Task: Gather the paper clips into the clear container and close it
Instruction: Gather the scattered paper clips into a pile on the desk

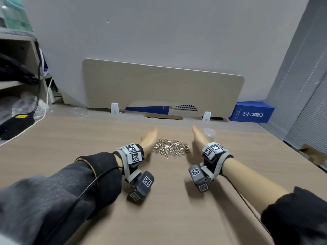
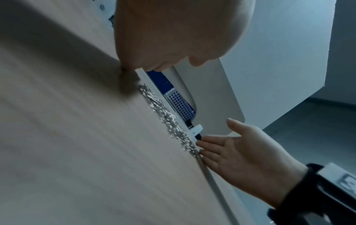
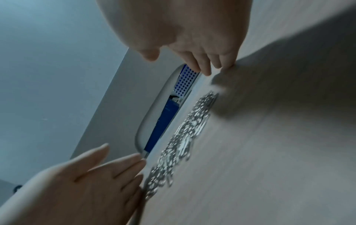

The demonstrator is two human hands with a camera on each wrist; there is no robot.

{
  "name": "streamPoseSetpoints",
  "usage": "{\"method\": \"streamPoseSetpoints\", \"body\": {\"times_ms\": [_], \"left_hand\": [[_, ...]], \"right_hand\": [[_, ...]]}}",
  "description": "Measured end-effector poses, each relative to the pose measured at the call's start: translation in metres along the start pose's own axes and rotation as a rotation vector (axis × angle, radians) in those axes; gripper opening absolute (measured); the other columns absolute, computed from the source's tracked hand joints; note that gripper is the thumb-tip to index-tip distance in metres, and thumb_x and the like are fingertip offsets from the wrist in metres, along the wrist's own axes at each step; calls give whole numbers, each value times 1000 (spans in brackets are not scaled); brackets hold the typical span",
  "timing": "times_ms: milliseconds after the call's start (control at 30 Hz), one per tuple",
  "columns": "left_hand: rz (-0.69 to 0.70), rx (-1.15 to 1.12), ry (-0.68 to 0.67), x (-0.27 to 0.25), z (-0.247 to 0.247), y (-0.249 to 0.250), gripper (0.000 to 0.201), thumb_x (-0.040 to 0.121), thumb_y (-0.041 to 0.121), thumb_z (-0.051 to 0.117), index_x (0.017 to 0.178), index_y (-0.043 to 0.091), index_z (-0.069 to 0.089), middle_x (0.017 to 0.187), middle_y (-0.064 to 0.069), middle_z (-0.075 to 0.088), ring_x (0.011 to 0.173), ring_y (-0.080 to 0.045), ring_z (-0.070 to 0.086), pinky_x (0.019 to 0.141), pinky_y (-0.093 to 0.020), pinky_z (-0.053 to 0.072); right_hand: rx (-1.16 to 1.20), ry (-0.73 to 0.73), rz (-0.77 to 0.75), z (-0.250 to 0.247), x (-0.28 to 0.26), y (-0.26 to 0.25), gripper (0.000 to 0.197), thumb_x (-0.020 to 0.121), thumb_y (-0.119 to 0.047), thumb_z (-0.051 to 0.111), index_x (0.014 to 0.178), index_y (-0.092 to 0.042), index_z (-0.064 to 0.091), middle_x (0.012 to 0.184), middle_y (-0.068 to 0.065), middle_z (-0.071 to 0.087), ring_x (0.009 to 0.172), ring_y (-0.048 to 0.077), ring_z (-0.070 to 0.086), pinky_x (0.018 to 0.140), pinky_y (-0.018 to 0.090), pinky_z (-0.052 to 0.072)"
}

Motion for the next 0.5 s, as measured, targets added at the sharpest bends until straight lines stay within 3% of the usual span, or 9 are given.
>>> {"method": "streamPoseSetpoints", "body": {"times_ms": [67, 167, 500], "left_hand": [[-10, -31, 13, 9, -1, -2, 76, 101, 58, 20, 156, 5, 21, 163, -16, 19, 149, -32, 23, 121, -47, 16], [3, -13, -65, 2, 13, 12, 72, 104, 54, 17, 156, 5, 20, 163, -14, 21, 150, -28, 22, 120, -40, 13], [114, -50, -282, -3, 45, 21, 75, 103, 57, 13, 155, 4, 24, 161, -11, 28, 148, -22, 28, 119, -33, 15]], "right_hand": [[-33, -104, -11, 9, 2, 1, 68, 103, -49, 22, 152, -2, 18, 161, 15, 17, 148, 27, 19, 119, 36, 11], [-89, -215, -5, 32, -1, -2, 74, 101, -56, 14, 153, -4, 13, 162, 14, 14, 149, 25, 16, 121, 38, 9], [-236, -364, -155, 71, -14, -12, 71, 102, -50, 11, 148, 1, 29, 157, 16, 28, 146, 27, 27, 119, 36, 14]]}}
Point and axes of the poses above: each hand's wrist, its own x-axis towards the middle knuckle, its own z-axis out of the palm, y = z × x, the point moved 9 cm from there along x, towards the middle knuckle
